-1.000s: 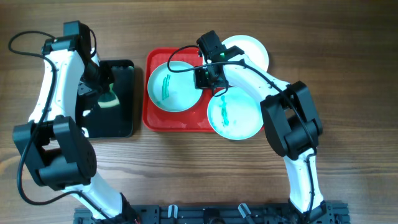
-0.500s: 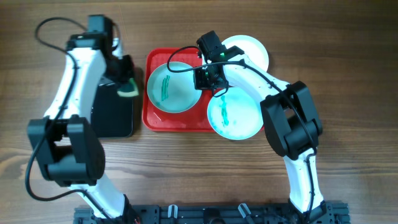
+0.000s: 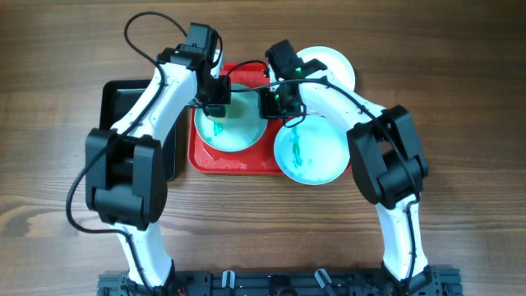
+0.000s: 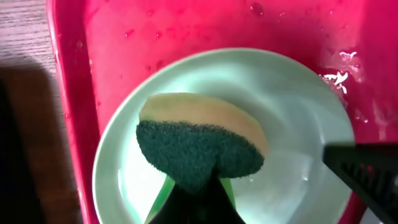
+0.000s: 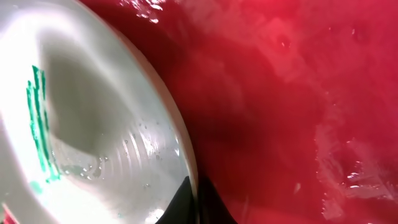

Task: Clean dirty plates on tray and stack at the side
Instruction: 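Carry the sponge with the left gripper over the held plate, then scrub the plate with the sponge while the right gripper holds it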

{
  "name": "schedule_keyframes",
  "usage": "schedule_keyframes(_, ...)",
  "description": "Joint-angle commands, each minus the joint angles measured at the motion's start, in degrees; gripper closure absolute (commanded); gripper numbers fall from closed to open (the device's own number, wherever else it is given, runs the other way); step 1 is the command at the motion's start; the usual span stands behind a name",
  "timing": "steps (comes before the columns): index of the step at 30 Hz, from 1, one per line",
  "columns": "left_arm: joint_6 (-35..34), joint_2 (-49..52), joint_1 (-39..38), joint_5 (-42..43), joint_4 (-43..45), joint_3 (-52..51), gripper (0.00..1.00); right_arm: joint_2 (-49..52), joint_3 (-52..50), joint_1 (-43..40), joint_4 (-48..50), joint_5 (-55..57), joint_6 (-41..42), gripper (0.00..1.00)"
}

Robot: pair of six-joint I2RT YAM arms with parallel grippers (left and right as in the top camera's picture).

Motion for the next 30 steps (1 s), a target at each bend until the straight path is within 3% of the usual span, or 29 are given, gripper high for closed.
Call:
schedule_keyframes(1, 1.33, 1.46, 0.13, 0.68, 0.70, 0.57, 0.96, 1.77, -0.11, -2.21, -1.09, -3.87, -3.34, 0.96)
schedule_keyframes(8, 3.28, 5.11, -0.11, 1.75, 3.10, 0.57, 0.96, 1.77, -0.11, -2.36, -1.20, -3.89, -4.50, 0.96)
schedule_keyframes(15, 0.85, 10.23, -0.63, 2.16, 0.79, 0.57, 0.96, 1.77, -0.11, -2.43, -1.07, -3.67, -4.50, 0.96)
schedule_keyframes(18, 4.66, 10.27, -0.63, 12.15, -0.74, 0.57, 0.96, 1.77, -0.11, -2.40, -0.79, -3.67, -4.39, 0.96)
schedule_keyframes(20, 16.11, 10.27, -0.57, 29.68, -4.46, 0.59, 0.96, 1.77, -0.11, -2.43, -0.61, -3.58, -4.42, 0.96)
schedule_keyframes(22, 16.55, 10.27, -0.57, 29.77, -5.84, 0.59, 0.96, 1.77, -0.11, -2.43, -0.63, -3.21, -4.42, 0.95)
schedule_keyframes(25, 13.62, 10.27, -0.09, 22.16, -6.23, 0.59, 0.96, 1.79, -0.11, -2.43, -0.68, -3.21, -4.44, 0.95)
schedule_keyframes(30, -6.49, 10.27, 0.46, -10.34, -4.96, 0.61, 0.96, 1.77, -0.11, -2.40, -0.79, -3.19, -4.48, 0.96)
